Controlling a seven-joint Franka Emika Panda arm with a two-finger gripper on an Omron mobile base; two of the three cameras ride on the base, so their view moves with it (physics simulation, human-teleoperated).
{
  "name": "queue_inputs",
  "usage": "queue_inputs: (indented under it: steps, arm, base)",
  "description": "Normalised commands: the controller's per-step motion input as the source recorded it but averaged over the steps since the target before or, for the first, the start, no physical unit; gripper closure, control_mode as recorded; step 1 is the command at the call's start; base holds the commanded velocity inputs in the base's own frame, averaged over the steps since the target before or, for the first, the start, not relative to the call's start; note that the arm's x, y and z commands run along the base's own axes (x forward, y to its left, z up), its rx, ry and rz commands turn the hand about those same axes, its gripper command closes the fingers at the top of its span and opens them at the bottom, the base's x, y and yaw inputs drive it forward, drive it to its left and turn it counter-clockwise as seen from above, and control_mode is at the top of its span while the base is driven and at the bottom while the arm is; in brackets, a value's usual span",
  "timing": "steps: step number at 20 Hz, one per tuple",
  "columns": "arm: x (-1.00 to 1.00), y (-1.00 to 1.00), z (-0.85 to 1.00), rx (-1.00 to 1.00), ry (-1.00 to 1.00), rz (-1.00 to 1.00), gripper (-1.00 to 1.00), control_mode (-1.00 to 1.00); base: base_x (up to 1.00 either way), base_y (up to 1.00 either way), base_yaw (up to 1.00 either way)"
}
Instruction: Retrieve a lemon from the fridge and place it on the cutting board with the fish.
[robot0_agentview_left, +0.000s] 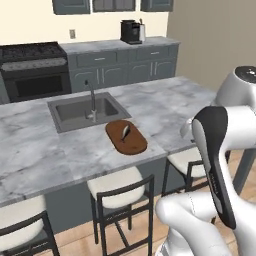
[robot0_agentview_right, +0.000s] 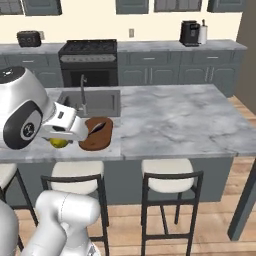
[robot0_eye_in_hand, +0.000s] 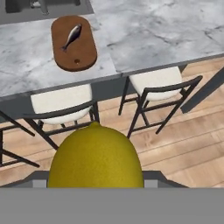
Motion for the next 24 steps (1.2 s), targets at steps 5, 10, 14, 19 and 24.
queue_inputs:
  steps: [5, 10, 14, 19, 24]
  arm:
    - [0.0, 0.0, 0.0, 0.0, 0.0, 0.0, 1.0, 1.0]
    - [0.0, 0.0, 0.0, 0.0, 0.0, 0.0, 1.0, 1.0]
    - [0.0, 0.0, 0.0, 0.0, 0.0, 0.0, 1.0, 1.0]
    - [0.43, 0.0, 0.0, 0.0, 0.09, 0.13, 1.0, -1.0]
    - [0.93, 0.06, -0.23, 0.01, 0.16, 0.23, 1.0, -1.0]
  base:
    - [0.27, -0.02, 0.03]
    - [0.39, 0.0, 0.05]
    - [0.35, 0.01, 0.09]
    - [0.06, 0.0, 0.02]
    - [0.0, 0.0, 0.0]
